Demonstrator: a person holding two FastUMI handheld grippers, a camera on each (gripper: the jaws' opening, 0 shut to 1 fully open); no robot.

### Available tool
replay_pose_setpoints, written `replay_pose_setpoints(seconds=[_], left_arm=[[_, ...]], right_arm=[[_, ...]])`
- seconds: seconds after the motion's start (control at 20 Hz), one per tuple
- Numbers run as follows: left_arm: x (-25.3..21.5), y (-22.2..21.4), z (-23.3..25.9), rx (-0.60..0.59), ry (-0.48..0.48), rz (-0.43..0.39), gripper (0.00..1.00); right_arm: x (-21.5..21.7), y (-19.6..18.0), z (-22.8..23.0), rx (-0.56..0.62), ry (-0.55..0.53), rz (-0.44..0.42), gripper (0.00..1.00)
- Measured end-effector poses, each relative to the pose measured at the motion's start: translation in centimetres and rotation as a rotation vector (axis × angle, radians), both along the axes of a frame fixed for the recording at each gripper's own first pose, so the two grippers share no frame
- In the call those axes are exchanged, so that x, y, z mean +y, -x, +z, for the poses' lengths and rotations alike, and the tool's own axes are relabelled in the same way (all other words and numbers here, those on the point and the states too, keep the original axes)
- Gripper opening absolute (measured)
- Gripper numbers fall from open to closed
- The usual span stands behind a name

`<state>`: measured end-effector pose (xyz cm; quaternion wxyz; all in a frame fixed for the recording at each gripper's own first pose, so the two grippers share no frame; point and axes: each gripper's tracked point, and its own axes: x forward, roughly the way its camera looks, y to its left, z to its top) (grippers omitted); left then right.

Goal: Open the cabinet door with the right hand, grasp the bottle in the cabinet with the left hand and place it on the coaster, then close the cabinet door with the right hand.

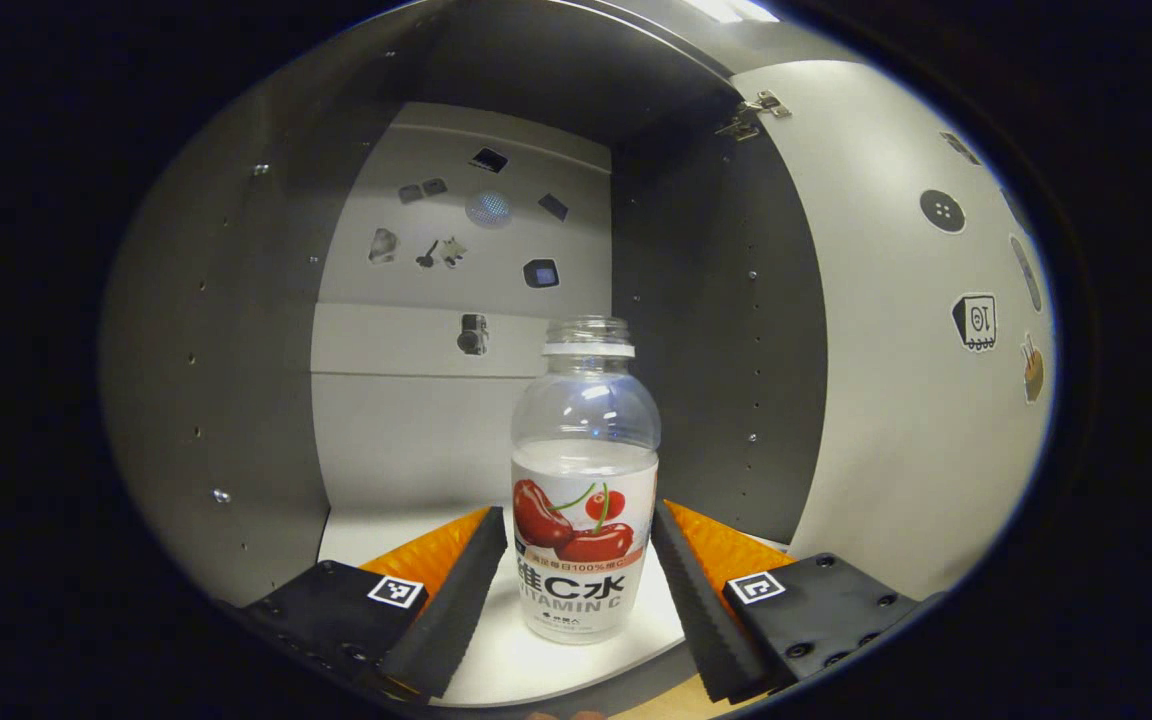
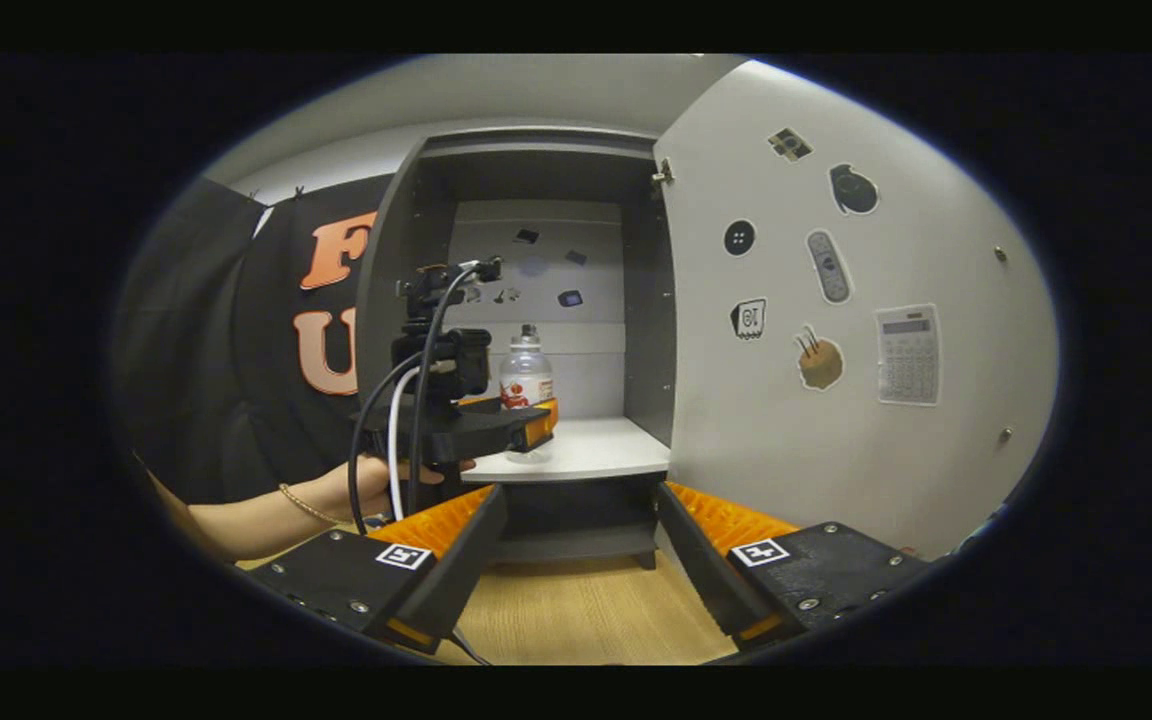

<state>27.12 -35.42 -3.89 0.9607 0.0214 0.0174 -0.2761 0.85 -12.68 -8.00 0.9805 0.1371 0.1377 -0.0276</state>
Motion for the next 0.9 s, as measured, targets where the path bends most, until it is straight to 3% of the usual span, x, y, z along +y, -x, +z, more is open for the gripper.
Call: replay_pose_setpoints(seconds=[0.25,0.3,0.35,0.45,0.9], left_arm=[[0.0,-0.4,-0.4,-0.004,-0.021,0.011,0.95],[0.1,-0.4,-0.3,-0.008,-0.023,0.015,0.95],[0.1,-0.4,-0.2,-0.01,-0.023,0.014,0.94],[0.2,-0.3,-0.3,-0.012,-0.027,0.015,0.86],[1.2,2.0,0.5,-0.016,0.004,-0.005,0.83]], right_arm=[[-0.6,0.5,-0.8,0.017,-0.006,-0.016,0.97],[-0.6,0.7,-1.0,0.021,-0.007,-0.019,0.89],[-0.7,0.9,-0.9,0.021,-0.009,-0.022,0.97],[-0.7,1.1,-1.0,0.024,-0.011,-0.025,0.93],[-0.8,2.4,-0.6,0.014,-0.013,-0.021,0.93]])
